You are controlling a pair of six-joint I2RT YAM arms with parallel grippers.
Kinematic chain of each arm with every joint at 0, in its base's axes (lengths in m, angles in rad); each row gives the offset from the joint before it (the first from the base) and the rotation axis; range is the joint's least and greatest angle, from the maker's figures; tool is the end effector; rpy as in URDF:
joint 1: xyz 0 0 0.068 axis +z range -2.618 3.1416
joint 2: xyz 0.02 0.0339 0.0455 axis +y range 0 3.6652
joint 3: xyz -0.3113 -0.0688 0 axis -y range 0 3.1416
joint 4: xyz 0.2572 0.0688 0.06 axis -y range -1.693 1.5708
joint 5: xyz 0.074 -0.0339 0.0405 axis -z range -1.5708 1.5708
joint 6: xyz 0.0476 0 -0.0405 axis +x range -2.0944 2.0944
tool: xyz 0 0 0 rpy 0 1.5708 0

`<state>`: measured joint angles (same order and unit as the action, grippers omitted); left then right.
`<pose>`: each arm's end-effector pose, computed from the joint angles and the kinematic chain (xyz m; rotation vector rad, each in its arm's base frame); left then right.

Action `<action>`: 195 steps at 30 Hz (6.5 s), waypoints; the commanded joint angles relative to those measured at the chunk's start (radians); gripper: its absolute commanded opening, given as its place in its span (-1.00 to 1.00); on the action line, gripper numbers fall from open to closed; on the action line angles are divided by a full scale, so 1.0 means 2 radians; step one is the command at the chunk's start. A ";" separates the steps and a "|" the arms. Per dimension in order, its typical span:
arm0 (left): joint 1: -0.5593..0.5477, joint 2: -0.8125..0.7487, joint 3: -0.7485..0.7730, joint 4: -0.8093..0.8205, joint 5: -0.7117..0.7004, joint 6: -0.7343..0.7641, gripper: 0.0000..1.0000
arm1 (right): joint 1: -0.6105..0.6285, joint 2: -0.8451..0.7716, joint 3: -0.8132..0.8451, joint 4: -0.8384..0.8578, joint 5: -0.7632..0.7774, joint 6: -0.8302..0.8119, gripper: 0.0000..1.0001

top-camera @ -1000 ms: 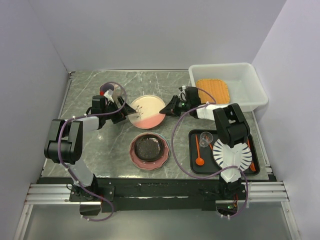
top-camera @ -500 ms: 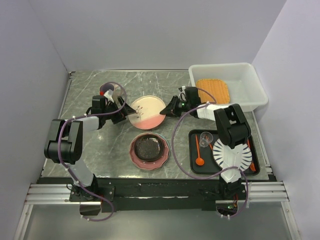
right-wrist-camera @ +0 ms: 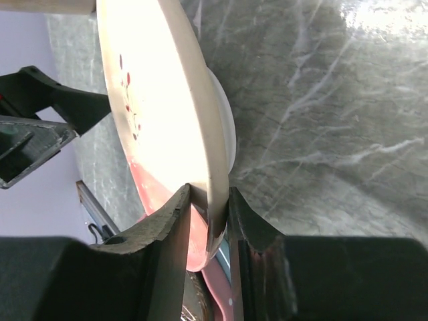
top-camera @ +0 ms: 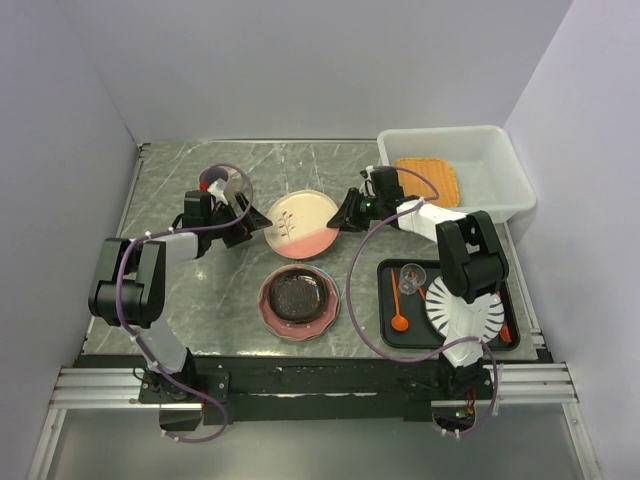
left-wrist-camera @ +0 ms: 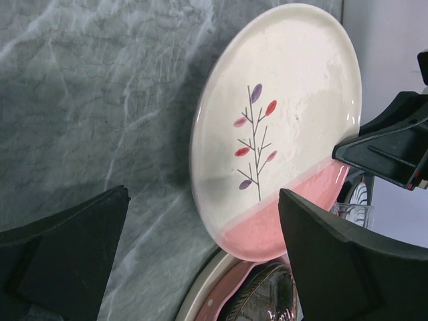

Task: Place the plates into the plastic bin on the countertop
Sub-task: Pick up the plate at the center of the board, then place the plate in the plastic bin.

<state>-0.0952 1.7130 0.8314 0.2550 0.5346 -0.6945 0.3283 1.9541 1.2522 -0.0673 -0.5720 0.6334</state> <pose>0.3631 -0.0590 0.1939 -0.3658 2.2565 -1.0170 0.4210 0.1706 0.2027 0.0707 2.4718 1.1207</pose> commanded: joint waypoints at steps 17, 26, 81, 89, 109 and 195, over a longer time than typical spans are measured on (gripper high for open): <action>-0.025 0.076 0.028 0.093 0.066 -0.019 -0.38 | -0.011 -0.006 0.000 -0.016 0.037 -0.041 -0.46; -0.025 0.042 0.030 0.070 0.053 -0.018 -0.99 | -0.015 -0.011 -0.005 -0.023 0.047 -0.043 -0.05; 0.005 0.006 -0.005 0.249 0.175 -0.157 -0.99 | -0.034 -0.068 -0.070 0.125 -0.080 0.043 0.53; 0.001 -0.005 -0.005 0.257 0.194 -0.151 -0.99 | -0.033 -0.059 -0.065 0.137 -0.095 0.054 0.14; -0.011 -0.027 0.008 0.179 0.162 -0.089 -0.99 | -0.031 -0.058 -0.068 0.163 -0.115 0.066 -1.00; -0.011 -0.054 -0.020 0.119 0.082 -0.037 0.99 | -0.227 -0.170 0.024 0.166 -0.146 0.124 -1.00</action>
<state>-0.1146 1.5948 0.7578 0.4629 0.6834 -0.7891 -0.1020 1.6924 1.2423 0.1265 -0.8120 0.8310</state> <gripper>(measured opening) 0.993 0.254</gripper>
